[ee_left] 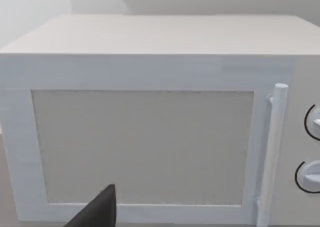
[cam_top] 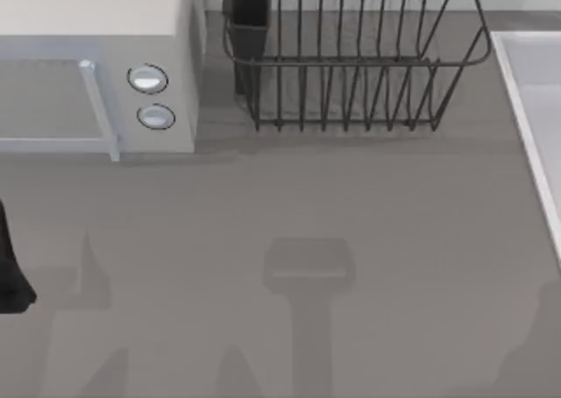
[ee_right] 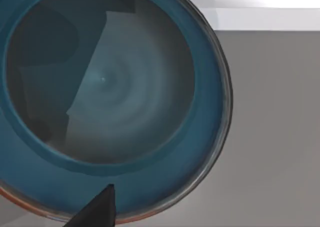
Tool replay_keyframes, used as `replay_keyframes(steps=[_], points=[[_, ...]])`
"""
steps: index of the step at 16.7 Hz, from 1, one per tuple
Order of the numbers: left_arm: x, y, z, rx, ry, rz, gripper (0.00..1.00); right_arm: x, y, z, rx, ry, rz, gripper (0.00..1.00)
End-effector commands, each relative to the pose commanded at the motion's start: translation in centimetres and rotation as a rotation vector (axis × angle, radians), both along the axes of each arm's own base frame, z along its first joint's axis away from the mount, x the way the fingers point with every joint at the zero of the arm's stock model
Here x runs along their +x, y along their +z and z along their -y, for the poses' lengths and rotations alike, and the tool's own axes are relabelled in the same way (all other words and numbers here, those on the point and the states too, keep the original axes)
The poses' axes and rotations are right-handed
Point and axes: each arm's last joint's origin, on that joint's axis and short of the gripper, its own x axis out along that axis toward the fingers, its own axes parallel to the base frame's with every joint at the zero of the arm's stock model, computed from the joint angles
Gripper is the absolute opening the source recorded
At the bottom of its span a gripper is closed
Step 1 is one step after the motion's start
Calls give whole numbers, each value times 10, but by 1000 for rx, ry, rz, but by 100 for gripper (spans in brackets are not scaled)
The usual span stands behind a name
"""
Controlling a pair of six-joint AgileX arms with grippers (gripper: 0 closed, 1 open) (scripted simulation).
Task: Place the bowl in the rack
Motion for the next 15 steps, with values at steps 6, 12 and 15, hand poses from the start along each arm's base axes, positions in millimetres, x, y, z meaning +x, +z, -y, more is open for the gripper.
replay_keyframes(steps=[6,12,15], points=[[0,0,0,0,0,0,100,2,-11,-1,2,0,-3,100],[0,0,0,0,0,0,100,11,-78,2,-7,0,11,100],[0,0,0,0,0,0,100,9,-98,0,-1,0,1,100]])
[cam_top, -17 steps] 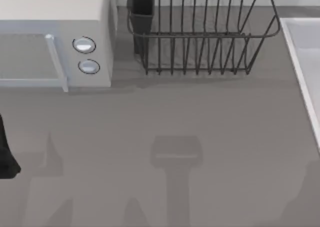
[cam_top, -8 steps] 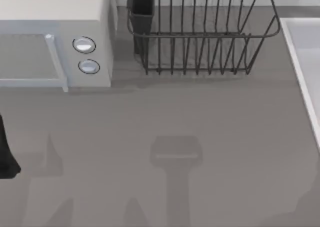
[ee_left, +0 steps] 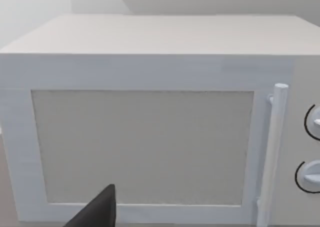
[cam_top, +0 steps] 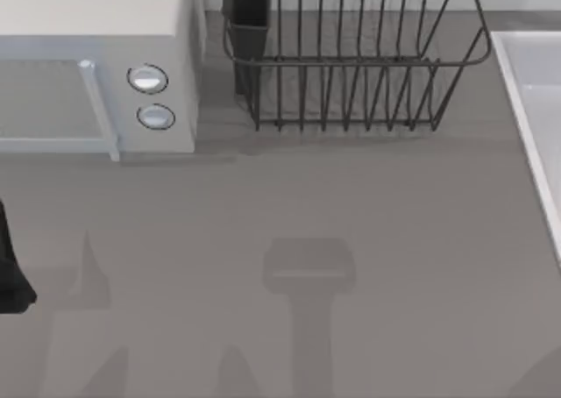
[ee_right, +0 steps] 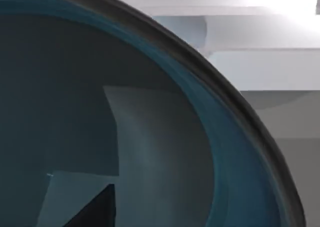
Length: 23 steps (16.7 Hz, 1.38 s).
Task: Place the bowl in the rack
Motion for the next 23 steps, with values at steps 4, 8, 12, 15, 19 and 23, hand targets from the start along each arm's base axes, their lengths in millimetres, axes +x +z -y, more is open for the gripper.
replay_keyframes(steps=[4,8,12,15,19,23], points=[[0,0,0,0,0,0,100,0,-1,0,1,0,-1,100],[0,0,0,0,0,0,100,0,-1,0,1,0,-1,70],[0,0,0,0,0,0,100,0,-1,0,1,0,-1,40],[0,0,0,0,0,0,100,0,-1,0,1,0,-1,17],[0,0,0,0,0,0,100,0,-1,0,1,0,-1,0],[0,0,0,0,0,0,100,0,-1,0,1,0,-1,0]])
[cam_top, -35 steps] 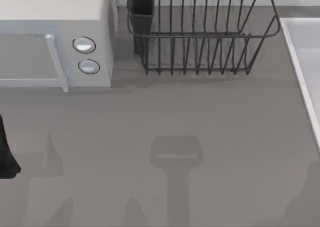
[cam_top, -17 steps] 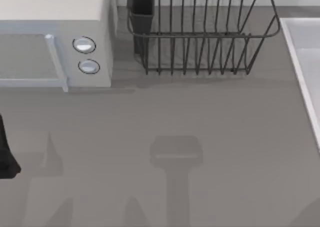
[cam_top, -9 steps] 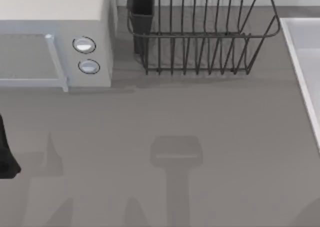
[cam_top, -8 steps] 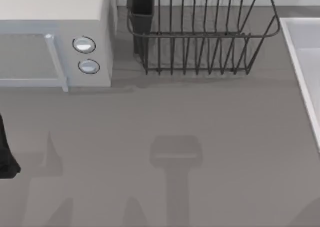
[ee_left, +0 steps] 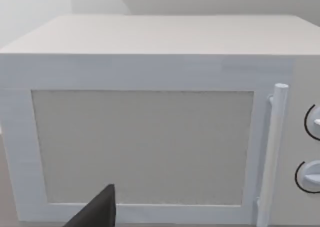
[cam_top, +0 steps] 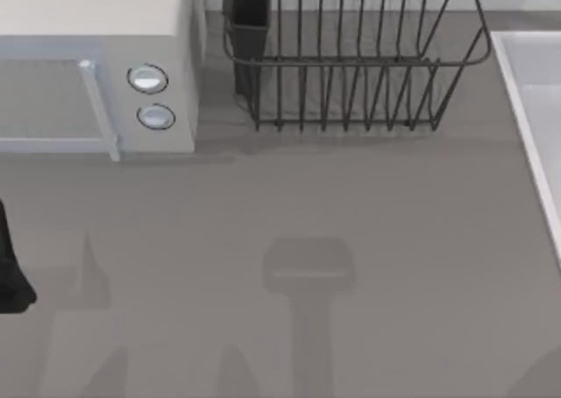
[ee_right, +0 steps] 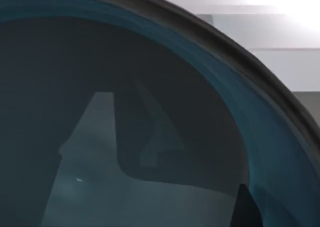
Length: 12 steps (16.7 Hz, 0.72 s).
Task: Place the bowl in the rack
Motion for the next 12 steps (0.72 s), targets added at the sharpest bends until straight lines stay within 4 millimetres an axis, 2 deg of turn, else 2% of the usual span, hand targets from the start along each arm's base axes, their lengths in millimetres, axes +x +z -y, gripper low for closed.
replay_keyframes(steps=[4,6,9,12], points=[[0,0,0,0,0,0,100,0,1,0,0,-2,2,0],[0,0,0,0,0,0,100,3,9,3,0,-2,2,0],[0,0,0,0,0,0,100,14,40,11,-2,2,5,0],[0,0,0,0,0,0,100,19,87,14,14,4,-19,0]])
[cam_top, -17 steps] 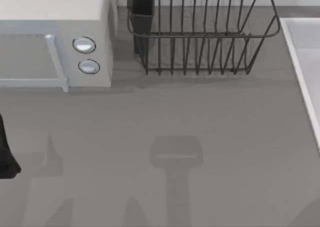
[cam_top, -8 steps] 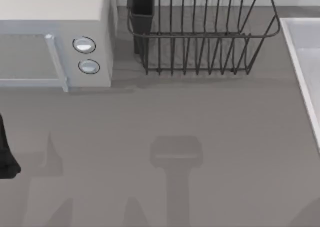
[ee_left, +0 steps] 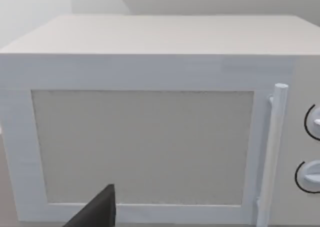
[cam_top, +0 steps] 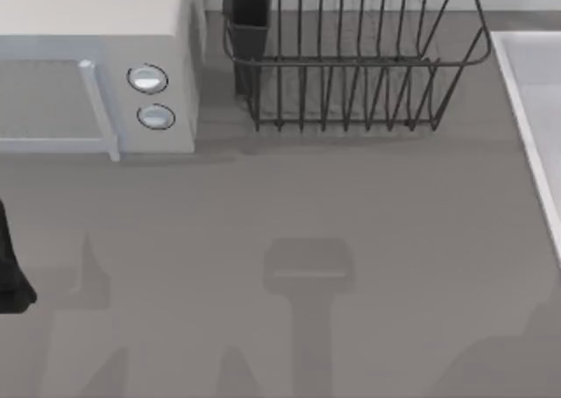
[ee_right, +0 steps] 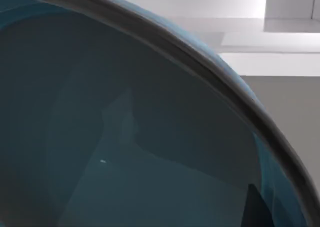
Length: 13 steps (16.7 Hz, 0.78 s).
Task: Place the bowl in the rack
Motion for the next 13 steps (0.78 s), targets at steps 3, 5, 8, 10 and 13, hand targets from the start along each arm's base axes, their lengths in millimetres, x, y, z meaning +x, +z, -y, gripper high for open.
replay_keyframes(steps=[3,5,8,10,13], points=[[0,0,0,0,0,0,100,-5,51,-3,14,-3,-21,0],[0,0,0,0,0,0,100,-10,83,-7,4,-5,-7,0],[0,0,0,0,0,0,100,-18,111,-13,-12,-6,18,0],[0,0,0,0,0,0,100,-19,113,-14,-14,-6,20,0],[0,0,0,0,0,0,100,-18,112,-14,-13,-4,18,0]])
